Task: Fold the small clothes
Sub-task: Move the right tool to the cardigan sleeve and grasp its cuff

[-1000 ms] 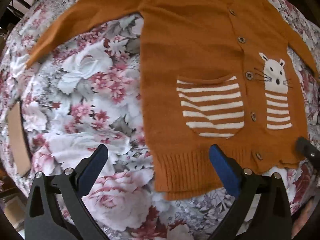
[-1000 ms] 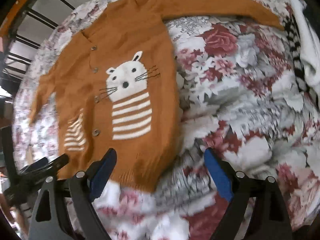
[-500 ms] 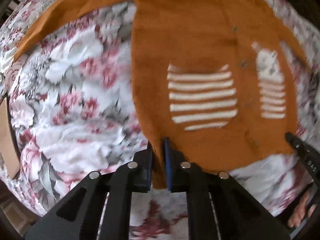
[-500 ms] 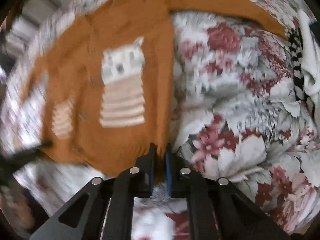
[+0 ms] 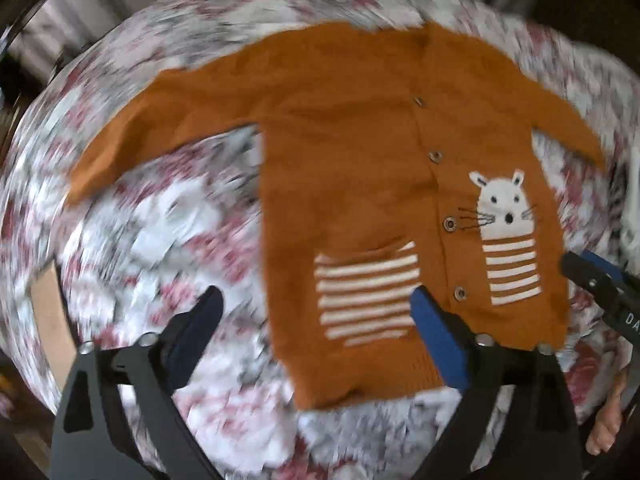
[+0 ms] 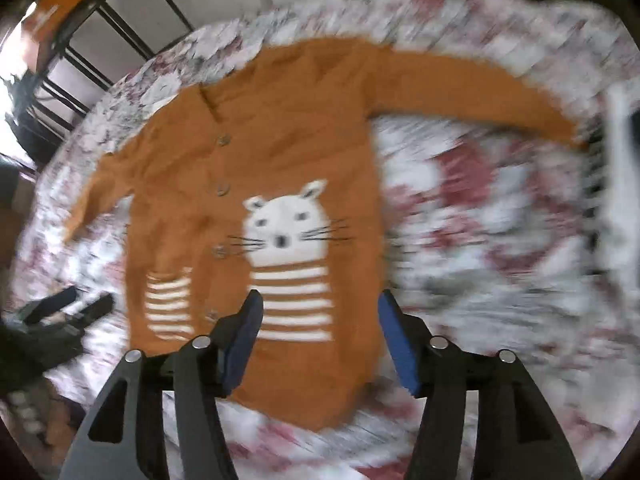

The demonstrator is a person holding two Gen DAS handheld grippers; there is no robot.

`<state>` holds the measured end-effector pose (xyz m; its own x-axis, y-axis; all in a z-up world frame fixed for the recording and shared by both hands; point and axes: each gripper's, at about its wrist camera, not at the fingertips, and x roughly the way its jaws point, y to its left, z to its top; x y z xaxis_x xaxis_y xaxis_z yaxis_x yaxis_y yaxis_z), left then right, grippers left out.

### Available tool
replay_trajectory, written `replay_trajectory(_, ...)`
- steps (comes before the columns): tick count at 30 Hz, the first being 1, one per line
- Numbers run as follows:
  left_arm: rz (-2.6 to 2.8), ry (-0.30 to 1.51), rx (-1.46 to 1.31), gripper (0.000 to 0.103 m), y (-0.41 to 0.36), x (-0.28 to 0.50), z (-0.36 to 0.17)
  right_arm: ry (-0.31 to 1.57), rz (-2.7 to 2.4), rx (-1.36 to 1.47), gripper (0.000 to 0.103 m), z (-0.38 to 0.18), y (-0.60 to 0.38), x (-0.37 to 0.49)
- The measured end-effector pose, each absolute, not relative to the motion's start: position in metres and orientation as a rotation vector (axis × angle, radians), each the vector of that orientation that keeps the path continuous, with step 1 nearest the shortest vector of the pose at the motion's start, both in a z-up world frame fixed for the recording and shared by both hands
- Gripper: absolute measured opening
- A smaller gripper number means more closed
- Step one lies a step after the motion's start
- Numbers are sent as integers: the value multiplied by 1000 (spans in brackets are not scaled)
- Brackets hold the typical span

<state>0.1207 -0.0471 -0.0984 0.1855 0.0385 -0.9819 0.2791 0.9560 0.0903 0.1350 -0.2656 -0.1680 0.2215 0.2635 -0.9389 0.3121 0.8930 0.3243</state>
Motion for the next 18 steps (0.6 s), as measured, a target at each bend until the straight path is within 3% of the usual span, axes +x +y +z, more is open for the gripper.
replay_trajectory(2,-172,1453,346,94,-48,119,-133,1497,-25,550,69,-210,-269,145)
replay_trajectory(4,-103,1594,434,96,-49,122,-180,1466,-48,600,56,-207,-283,144)
replay_trajectory(5,-88,1627,398,95,-42,125,-188,1384,-41,680,56,-190,-300,146)
replay_trajectory(8,-110,1573,248,94,-34,138,-160,1136,-158,716,62,-145,-358,150)
replay_trajectory(10,-100,1436,215,94,-38,152,-124,1069,-256,741,73,-143,-394,152)
replay_trajectory(13,-57,1290,267,95,-53,172,-96,1050,-357,933,73,-172,-451,149)
replay_trajectory(18,-35,1266,327,95,-80,206,-98,981,-484,1040,72,-202,-498,143)
